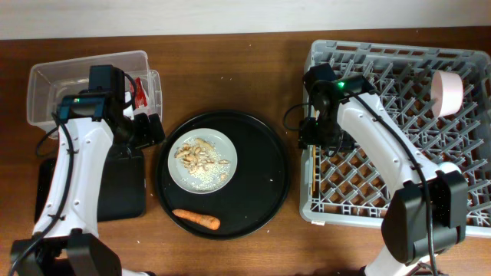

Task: Sort waste into correct bins and load items into the dishwasher rack
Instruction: 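Insert the chopstick upright into the rack's left edge slots, then grasp the white plate's rim with the left gripper and lift it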

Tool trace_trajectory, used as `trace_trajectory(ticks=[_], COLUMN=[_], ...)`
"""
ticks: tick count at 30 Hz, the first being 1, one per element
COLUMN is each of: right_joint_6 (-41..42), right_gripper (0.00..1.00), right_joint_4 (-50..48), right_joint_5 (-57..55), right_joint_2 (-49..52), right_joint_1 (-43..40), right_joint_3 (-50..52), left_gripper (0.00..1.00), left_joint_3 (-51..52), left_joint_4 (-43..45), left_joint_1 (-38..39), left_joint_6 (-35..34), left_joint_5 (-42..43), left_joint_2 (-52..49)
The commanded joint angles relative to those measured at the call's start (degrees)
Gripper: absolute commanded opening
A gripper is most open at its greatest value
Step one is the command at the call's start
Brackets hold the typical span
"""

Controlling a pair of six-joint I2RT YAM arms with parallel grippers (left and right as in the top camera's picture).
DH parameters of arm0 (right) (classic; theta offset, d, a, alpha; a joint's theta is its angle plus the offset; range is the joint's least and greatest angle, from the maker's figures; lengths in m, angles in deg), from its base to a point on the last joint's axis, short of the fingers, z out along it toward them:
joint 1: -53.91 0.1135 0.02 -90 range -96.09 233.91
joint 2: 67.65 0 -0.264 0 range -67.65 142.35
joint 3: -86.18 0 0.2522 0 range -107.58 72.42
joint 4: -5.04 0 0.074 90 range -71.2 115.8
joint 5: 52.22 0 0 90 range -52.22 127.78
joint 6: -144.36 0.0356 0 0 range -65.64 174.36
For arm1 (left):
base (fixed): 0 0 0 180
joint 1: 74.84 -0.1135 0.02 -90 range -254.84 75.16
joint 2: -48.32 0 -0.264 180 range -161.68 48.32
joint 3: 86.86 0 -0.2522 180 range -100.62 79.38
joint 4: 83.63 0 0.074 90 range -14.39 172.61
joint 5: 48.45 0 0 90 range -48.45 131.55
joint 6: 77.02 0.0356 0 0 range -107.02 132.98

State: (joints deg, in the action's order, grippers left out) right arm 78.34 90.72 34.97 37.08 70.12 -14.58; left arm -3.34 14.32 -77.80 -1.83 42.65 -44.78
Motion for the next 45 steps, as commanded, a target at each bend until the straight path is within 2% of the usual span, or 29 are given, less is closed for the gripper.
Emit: trace_trajectory(ticks=[1, 2, 6, 9, 14, 17, 23, 25, 30, 38, 42, 44, 45], right_joint_6=[0.3, 0.3, -3.8, -3.9, -4.1, -4.0, -3.6, -3.8, -7.8, -8.6, -8.6, -8.6, -8.6], right_gripper=[0.89, 0.99, 0.98, 0.98, 0.99, 0.99, 0.99, 0.98, 0.98, 0.98, 0.98, 0.98, 0.98], right_joint_4=[0.0, -0.2, -0.4, -0.6, -2.3, -2.8, 1.8, 5.2, 8.3, 5.6, 5.0, 4.7, 4.5], right_joint_5=[-0.8, -0.3, 2.2, 2.2, 2.1, 2.1, 2.2, 2.2, 2.6, 2.8, 2.8, 3.1, 3.3], right_joint_2=[-1.1, -1.1, -1.2, -2.2, -8.6, -13.8, -20.2, -20.4, -20.4, -20.4, -20.4, -20.4, -20.4], right_joint_1=[-0.2, -0.2, -0.2, -0.2, -0.1, -1.1, -11.6, -17.6, -24.2, -24.7, -24.7, -24.7, -24.7], right_joint_3=[-0.2, -0.2, -0.2, -0.2, -0.2, -0.2, -0.2, -0.2, 2.2, 9.6, 10.8, 10.8, 10.8], left_gripper=[0.98, 0.98, 0.98, 0.98, 0.97, 0.97, 0.97, 0.97, 0.98, 0.98, 0.97, 0.92, 0.84], left_joint_3=[0.2, 0.2, 0.2, 0.2, 0.2, 0.2, 0.2, 0.2, 0.2, 0.2, 0.2, 0.2, 0.2], left_joint_4=[-0.1, -0.1, -0.1, -0.2, 0.2, 1.2, 6.0, 7.5, 9.9, 21.7, 23.7, 23.7, 23.7], left_joint_1=[0.2, 0.2, 0.2, 0.2, 0.6, 3.7, 14.5, 19.0, 26.1, 31.3, 32.3, 32.5, 32.6], left_joint_6=[-0.2, -0.2, -0.2, -0.2, -0.2, -0.2, -0.2, -0.2, -1.8, -2.3, -2.3, -2.3, -2.3], left_joint_5=[0.2, 0.2, 0.2, 0.2, 2.2, 2.2, 2.2, 2.2, 2.2, 2.1, 2.2, 2.1, 2.1], left_joint_2=[0.9, 0.9, 0.9, 0.9, 0.9, 0.9, 0.4, -1.1, -8.1, -19.6, -24.0, -25.3, -25.8])
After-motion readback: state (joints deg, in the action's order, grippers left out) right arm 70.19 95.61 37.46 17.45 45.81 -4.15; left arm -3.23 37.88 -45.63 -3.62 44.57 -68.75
